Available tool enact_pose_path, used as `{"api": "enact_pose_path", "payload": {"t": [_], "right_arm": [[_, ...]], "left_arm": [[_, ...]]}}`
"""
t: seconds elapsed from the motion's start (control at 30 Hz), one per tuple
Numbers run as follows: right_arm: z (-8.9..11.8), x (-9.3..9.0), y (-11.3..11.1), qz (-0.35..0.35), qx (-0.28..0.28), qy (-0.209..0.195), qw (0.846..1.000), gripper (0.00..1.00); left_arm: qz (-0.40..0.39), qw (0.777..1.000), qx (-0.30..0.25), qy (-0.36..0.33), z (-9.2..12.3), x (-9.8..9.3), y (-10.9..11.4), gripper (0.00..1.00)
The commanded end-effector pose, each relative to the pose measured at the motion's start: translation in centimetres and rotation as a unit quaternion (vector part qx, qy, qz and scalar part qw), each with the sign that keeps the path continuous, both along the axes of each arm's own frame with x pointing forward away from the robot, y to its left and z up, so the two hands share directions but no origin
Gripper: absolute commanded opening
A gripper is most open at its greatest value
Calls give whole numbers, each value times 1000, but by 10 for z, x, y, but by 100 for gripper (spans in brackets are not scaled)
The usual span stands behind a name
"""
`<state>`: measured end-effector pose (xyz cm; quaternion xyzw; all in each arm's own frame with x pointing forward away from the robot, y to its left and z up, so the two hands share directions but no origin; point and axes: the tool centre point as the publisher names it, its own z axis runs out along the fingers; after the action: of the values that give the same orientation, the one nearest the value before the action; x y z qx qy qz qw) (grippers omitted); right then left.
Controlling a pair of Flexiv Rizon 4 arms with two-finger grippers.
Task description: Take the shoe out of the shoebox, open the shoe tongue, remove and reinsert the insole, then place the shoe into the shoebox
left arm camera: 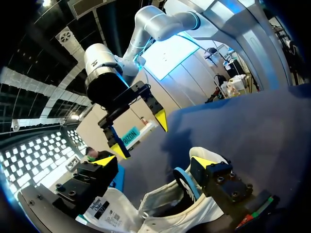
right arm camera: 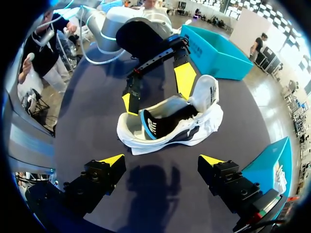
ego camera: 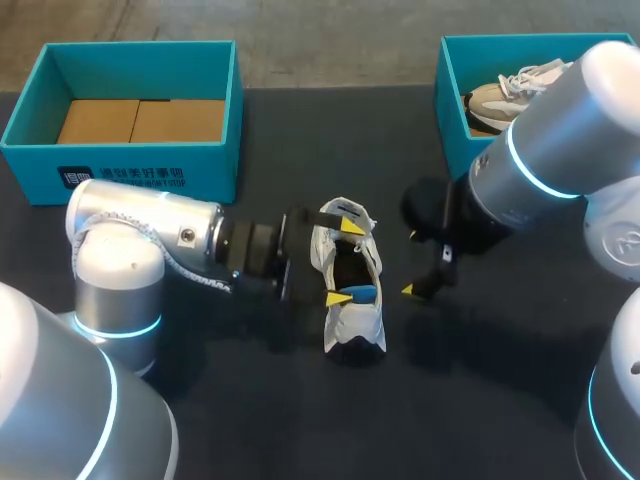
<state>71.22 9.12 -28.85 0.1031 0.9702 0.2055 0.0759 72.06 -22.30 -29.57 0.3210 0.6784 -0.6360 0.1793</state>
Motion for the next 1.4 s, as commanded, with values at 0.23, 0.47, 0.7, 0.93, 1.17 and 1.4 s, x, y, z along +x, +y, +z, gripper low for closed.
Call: {"api": "enact_pose_path", "payload": {"t": [0.23,0.47,0.7,0.93,1.17,1.4], "right_arm": [[11,-8,-6,2,0,5,1000,100],[10,-9,-9,5,4,12,1000,100],[9,-14,-12,8,2,15,1000,100],[8,-16,-14,11,9,17,1000,100],[4,-17,-13,7,13,20,1000,100],[4,-17,-13,7,13,20,1000,100]], "left_arm": [[-27,999,25,-7,24,0,13,100],[-105,991,84,-20,35,2,28,40],[-172,975,137,-44,45,3,33,0],[-199,967,150,-57,45,4,32,0],[-199,967,150,-57,45,4,32,0],[-199,967,150,-57,45,4,32,0]]}}
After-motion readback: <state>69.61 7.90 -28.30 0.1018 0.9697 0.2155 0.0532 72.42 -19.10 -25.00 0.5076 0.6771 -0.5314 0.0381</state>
